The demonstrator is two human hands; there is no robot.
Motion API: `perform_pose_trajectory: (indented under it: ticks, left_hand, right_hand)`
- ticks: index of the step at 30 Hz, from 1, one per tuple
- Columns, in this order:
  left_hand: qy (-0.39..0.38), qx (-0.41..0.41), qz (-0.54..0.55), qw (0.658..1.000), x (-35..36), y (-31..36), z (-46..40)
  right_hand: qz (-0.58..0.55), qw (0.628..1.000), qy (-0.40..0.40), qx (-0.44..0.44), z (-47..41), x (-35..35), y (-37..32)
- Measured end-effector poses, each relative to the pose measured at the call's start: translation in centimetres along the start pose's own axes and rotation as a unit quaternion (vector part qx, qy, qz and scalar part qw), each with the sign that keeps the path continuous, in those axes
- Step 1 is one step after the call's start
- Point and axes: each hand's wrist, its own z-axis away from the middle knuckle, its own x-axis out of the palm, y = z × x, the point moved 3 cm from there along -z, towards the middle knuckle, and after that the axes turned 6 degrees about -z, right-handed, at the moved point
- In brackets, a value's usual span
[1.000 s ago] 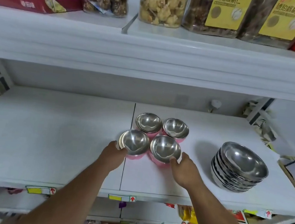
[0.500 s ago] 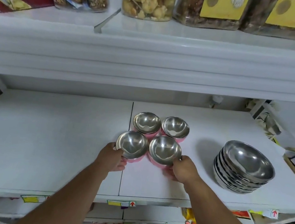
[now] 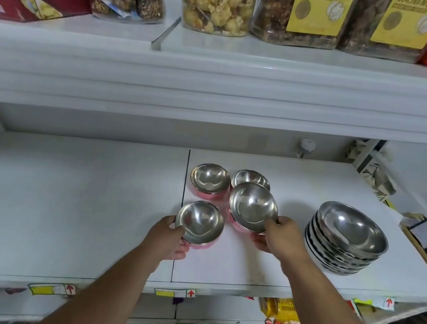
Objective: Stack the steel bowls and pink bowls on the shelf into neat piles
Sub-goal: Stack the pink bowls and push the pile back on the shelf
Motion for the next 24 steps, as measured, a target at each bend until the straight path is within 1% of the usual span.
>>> perform_pose_trajectory:
  ticks: [2,6,13,16,20,24]
  left_hand:
    - [-0.017,0.0,0.004,1.0,1.0,0.0,0.2]
    - [-0.051,0.004,0.029,0.998,2.8,0.1,0.6]
    - [-0.09,0.031,-0.019,0.995,3.5,-0.5,0.8]
    - [-0.105,0.035,-0.023,0.994,3.4,-0.7,1.1]
    - [-0.13,0.037,-0.023,0.991,3.5,-1.2,1.5]
    - [-0.127,0.034,-0.011,0.991,3.6,-1.6,1.4]
  right_hand:
    - [-0.001,1.0,-0.021,-0.001,0.6,-0.1,-0.6]
    - [0.039,0.997,-0.068,0.007,1.8,0.3,-1.6]
    - [0.113,0.986,-0.123,0.017,1.9,2.2,-1.8]
    - [0.13,0.983,-0.127,0.016,1.7,2.5,-1.4]
    - [0.139,0.984,-0.113,0.016,1.3,2.0,-1.1]
    - [0.144,0.983,-0.108,0.019,1.2,1.9,-0.6]
